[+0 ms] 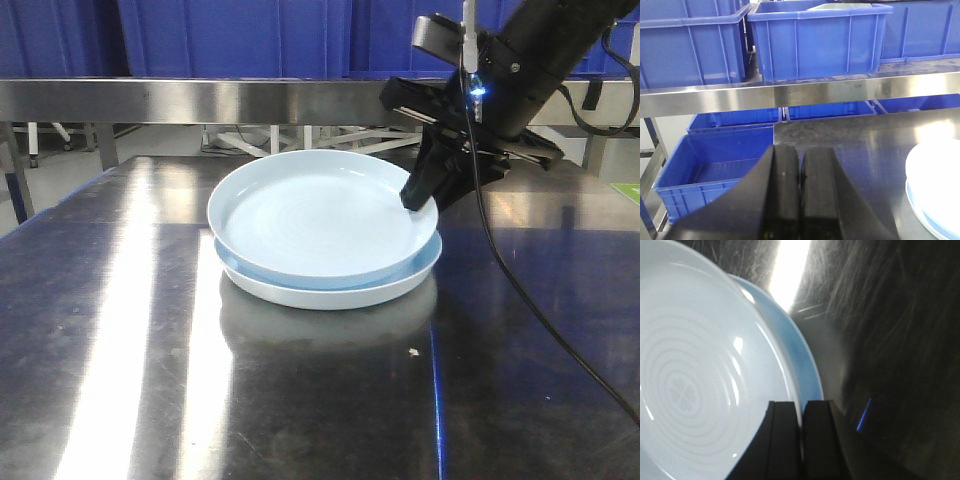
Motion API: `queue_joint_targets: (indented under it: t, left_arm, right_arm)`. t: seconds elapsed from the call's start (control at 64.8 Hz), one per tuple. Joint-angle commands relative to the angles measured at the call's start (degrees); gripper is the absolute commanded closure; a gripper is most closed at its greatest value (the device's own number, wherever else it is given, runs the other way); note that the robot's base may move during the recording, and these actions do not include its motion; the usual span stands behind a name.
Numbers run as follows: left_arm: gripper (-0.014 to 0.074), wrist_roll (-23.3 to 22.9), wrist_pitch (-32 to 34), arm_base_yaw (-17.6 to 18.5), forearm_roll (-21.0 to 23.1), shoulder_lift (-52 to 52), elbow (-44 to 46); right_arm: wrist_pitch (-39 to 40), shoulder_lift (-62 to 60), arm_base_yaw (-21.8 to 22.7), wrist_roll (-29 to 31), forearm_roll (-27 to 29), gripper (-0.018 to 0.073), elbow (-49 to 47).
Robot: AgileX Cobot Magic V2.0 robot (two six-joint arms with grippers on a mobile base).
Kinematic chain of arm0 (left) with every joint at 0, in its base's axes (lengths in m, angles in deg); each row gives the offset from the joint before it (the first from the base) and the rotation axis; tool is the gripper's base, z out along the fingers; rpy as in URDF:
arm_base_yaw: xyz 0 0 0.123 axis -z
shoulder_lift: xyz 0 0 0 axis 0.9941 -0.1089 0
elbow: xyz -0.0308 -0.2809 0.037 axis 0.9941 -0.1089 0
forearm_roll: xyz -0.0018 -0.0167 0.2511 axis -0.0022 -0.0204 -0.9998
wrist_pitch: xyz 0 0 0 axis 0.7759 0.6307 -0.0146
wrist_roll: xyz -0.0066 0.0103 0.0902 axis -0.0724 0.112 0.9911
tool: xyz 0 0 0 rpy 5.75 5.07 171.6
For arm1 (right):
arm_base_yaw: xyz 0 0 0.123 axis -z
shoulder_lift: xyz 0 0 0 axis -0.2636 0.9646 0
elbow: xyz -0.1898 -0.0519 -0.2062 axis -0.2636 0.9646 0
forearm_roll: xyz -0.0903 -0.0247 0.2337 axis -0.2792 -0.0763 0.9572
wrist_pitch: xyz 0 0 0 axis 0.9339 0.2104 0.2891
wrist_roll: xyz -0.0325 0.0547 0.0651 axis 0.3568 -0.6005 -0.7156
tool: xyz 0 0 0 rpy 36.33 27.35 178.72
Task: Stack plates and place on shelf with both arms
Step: 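Grasp the rim of the stacked plates with the right gripper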
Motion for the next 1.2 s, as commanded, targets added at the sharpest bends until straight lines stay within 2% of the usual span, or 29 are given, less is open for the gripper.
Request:
queue_joint_targets:
  t: [0.0, 0.093, 0.154, 0.386, 0.818, 1.188]
  left_arm:
    - [0.0514, 0.03, 4.45, -0.02, 0.2, 0.05, 1.67]
    - [0.0514, 0.03, 4.45, -0.02, 0.2, 0.05, 1.67]
    - [0.0514, 0.03, 4.45, -0.02, 0.2, 0.05, 1.67]
    - [0.0514, 0.03, 4.45, -0.02, 0.2, 0.05, 1.67]
    - [0.0514, 0.03, 4.45, -0.02, 0.2, 0.05, 1.67]
    - [0.0514, 0.03, 4.45, -0.02, 0.2, 0.05, 1.67]
  right_arm:
    - [0.32, -3.15, 0.13, -0.13, 0.53, 0.0311, -1.9]
    - [0.06, -3.15, 0.13, -0.3, -0.85, 0.0228, -1.9]
    - [-0.1, -3.15, 0.13, -0.51, -1.65, 0.0216, -1.9]
    - [-0.15, -3.15, 0.13, -2.51, -4.25, 0.0216, -1.78]
    - [-0.67, -2.76, -0.47, -2.83, -3.6, 0.0216, -0.21]
    - [-2.38, -1.08, -1.04, -7.37, -3.07, 0.0216, -0.21]
